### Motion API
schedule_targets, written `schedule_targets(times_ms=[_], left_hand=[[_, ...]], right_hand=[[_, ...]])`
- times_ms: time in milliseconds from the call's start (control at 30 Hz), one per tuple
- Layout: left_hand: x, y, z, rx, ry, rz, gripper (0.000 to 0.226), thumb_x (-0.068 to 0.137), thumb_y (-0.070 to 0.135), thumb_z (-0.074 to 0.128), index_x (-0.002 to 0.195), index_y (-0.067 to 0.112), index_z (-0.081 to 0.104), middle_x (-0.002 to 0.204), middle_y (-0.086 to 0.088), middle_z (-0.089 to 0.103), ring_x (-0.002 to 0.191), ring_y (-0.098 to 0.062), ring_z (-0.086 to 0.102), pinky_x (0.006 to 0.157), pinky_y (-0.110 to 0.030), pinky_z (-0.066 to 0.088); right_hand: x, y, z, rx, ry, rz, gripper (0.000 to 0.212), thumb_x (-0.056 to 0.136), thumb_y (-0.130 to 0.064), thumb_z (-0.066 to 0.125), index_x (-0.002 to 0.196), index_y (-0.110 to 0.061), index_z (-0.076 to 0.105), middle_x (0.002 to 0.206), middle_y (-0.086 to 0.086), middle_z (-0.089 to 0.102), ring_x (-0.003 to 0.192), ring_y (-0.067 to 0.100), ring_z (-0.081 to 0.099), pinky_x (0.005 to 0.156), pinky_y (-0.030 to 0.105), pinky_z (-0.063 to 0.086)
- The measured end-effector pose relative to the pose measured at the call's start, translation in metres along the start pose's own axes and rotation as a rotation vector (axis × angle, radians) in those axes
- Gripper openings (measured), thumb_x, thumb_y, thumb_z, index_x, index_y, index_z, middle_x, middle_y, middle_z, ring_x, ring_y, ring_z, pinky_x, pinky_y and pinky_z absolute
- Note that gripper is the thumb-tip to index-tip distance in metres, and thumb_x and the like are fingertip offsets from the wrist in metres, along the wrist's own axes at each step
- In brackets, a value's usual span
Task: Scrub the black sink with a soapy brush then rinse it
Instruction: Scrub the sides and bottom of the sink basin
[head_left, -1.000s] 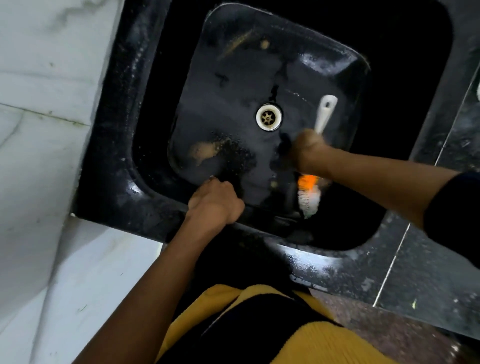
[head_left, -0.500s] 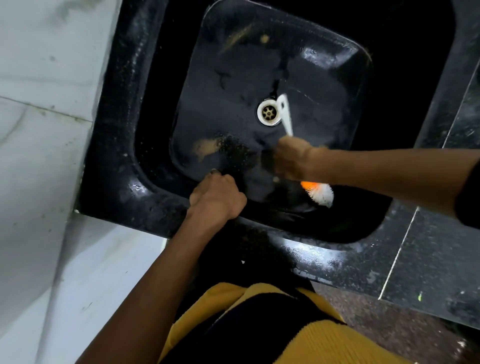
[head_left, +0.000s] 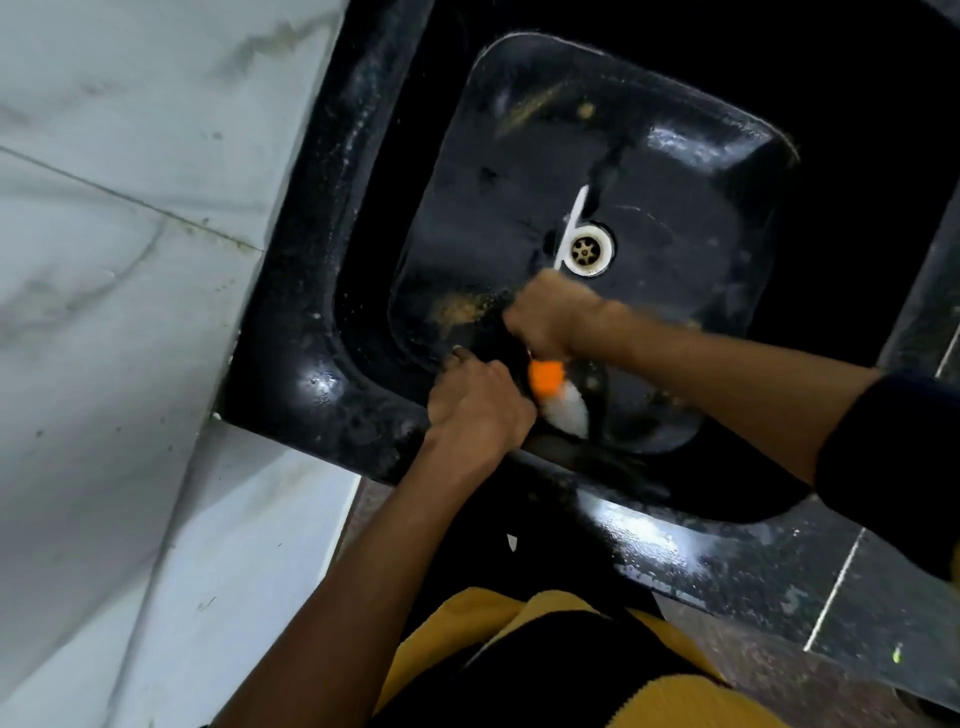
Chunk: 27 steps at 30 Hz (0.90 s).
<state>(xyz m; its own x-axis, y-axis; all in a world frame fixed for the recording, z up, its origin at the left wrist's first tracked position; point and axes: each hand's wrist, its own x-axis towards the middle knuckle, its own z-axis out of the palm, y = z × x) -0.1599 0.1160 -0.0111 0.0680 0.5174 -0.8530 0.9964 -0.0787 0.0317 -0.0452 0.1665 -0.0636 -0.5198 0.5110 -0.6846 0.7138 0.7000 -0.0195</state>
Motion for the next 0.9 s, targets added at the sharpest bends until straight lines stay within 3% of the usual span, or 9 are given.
schedule_targets(times_ms=[133, 200, 300, 433, 500, 633, 733, 900], left_hand=[[-0.001, -0.004, -0.004, -0.016, -0.058, 0.016, 0.051, 0.096, 0.032, 0.048, 0.138, 0.004, 0.046, 0.156, -0.020, 0.027, 0.136, -0.036, 0.037, 0.107, -0.045, 0.040], [-0.001, -0.005, -0.005, 0.001, -0.070, 0.028, 0.046, 0.095, 0.028, 0.047, 0.133, 0.003, 0.049, 0.152, -0.021, 0.034, 0.130, -0.036, 0.043, 0.104, -0.044, 0.045], [-0.003, -0.005, -0.003, 0.016, -0.063, 0.062, 0.049, 0.095, 0.028, 0.048, 0.136, 0.001, 0.048, 0.156, -0.021, 0.028, 0.133, -0.035, 0.042, 0.103, -0.044, 0.046], [-0.002, -0.004, -0.002, 0.010, -0.047, 0.074, 0.052, 0.096, 0.032, 0.049, 0.137, 0.001, 0.047, 0.155, -0.019, 0.030, 0.131, -0.034, 0.044, 0.099, -0.042, 0.047], [-0.001, -0.002, -0.002, 0.006, -0.045, 0.079, 0.054, 0.096, 0.033, 0.049, 0.140, 0.001, 0.045, 0.157, -0.020, 0.027, 0.134, -0.034, 0.040, 0.100, -0.043, 0.045], [0.000, -0.002, 0.001, -0.023, -0.023, 0.072, 0.055, 0.094, 0.034, 0.052, 0.139, 0.001, 0.048, 0.162, -0.019, 0.016, 0.143, -0.033, 0.029, 0.109, -0.043, 0.041], [0.002, -0.003, 0.001, -0.024, -0.007, 0.065, 0.059, 0.094, 0.032, 0.051, 0.143, 0.000, 0.044, 0.164, -0.019, 0.011, 0.147, -0.033, 0.022, 0.114, -0.042, 0.033], [0.003, -0.002, 0.002, -0.025, 0.014, 0.055, 0.064, 0.094, 0.031, 0.048, 0.147, -0.004, 0.036, 0.163, -0.024, 0.010, 0.149, -0.034, 0.019, 0.118, -0.040, 0.026]], right_hand=[[0.025, 0.040, -0.016, 0.229, 0.179, 0.197, 0.011, 0.084, -0.025, 0.057, 0.086, -0.014, 0.058, 0.101, 0.013, 0.068, 0.094, 0.032, 0.064, 0.065, 0.032, 0.037], [0.048, 0.045, -0.008, 0.508, 0.266, 0.358, 0.026, 0.086, -0.033, 0.056, 0.101, -0.015, 0.067, 0.106, 0.012, 0.068, 0.098, 0.032, 0.063, 0.072, 0.034, 0.043], [0.066, 0.055, -0.012, 0.658, 0.328, 0.461, 0.031, 0.085, -0.038, 0.057, 0.110, -0.026, 0.071, 0.112, 0.009, 0.068, 0.105, 0.031, 0.062, 0.081, 0.034, 0.046], [0.069, 0.059, -0.020, 0.484, 0.233, 0.283, 0.027, 0.084, -0.038, 0.062, 0.106, -0.027, 0.072, 0.109, 0.005, 0.070, 0.104, 0.028, 0.063, 0.079, 0.034, 0.047], [0.073, 0.054, -0.030, 0.303, 0.247, 0.195, 0.025, 0.086, -0.036, 0.059, 0.103, -0.024, 0.072, 0.103, 0.006, 0.070, 0.097, 0.029, 0.065, 0.070, 0.032, 0.044], [0.087, 0.048, -0.055, 0.198, 0.327, 0.160, 0.026, 0.089, -0.034, 0.056, 0.102, -0.015, 0.068, 0.100, 0.011, 0.068, 0.090, 0.032, 0.064, 0.063, 0.033, 0.036], [0.095, 0.064, -0.069, 0.220, 0.322, 0.221, 0.031, 0.089, -0.036, 0.059, 0.103, -0.010, 0.067, 0.102, 0.015, 0.067, 0.093, 0.034, 0.065, 0.069, 0.035, 0.043], [0.084, 0.140, -0.072, 0.282, 0.379, 0.564, 0.032, 0.087, -0.031, 0.060, 0.107, -0.007, 0.066, 0.111, 0.021, 0.065, 0.103, 0.038, 0.062, 0.083, 0.041, 0.046]])
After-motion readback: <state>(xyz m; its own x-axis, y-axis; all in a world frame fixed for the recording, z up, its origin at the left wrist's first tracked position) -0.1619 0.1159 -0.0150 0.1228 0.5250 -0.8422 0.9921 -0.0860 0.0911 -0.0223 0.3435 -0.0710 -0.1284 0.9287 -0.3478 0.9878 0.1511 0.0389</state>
